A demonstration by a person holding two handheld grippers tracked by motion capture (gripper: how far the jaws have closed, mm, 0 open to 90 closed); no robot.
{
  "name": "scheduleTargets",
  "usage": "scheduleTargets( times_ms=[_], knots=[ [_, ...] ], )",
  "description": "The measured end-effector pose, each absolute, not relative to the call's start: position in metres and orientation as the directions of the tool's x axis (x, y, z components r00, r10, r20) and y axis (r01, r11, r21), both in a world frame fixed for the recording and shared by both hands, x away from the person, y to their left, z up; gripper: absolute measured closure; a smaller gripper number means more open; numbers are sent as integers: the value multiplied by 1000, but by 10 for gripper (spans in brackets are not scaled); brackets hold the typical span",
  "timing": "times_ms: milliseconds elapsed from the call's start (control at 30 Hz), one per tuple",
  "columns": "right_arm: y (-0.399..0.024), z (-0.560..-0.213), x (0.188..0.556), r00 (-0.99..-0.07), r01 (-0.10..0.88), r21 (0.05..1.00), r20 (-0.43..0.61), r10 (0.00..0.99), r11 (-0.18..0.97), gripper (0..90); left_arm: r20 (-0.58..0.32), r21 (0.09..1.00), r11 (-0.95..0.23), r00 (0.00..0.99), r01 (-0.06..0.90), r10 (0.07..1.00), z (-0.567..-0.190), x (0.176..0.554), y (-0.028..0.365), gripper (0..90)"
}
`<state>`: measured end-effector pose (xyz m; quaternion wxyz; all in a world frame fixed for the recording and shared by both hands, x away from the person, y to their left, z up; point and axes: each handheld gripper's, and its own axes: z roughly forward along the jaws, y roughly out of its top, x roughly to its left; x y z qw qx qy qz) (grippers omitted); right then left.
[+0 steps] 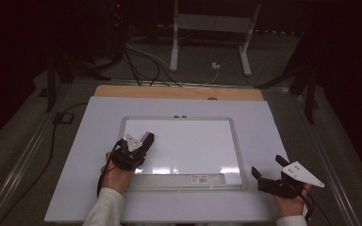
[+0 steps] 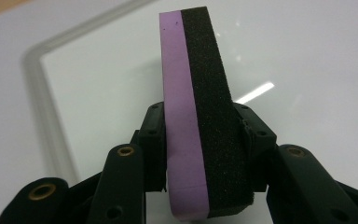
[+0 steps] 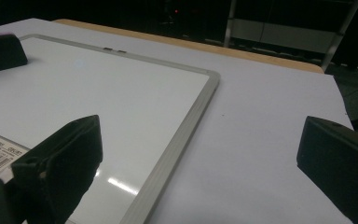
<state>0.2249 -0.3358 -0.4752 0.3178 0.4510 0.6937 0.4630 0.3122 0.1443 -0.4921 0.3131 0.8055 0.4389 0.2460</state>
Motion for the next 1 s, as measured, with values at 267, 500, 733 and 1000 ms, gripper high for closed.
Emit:
scheduleTargets(
  times_ms=[267, 500, 733, 1000],
  knots=[
    [-336, -475, 225, -392, 331, 929, -23, 920, 165, 5, 112, 740, -380, 455, 555, 883, -483, 304, 154, 626],
    [-335, -475, 225, -392, 332, 929, -23, 920, 165, 5, 105, 743, -358, 430, 565, 897, -481, 297, 162, 625],
    [-335, -475, 225, -392, 332, 929, -21, 920, 163, 5, 104, 748, -335, 398, 573, 911, -479, 291, 169, 625],
    [-335, -475, 225, -393, 332, 929, -21, 919, 163, 5, 103, 747, -308, 356, 589, 929, -479, 284, 173, 625]
  ],
)
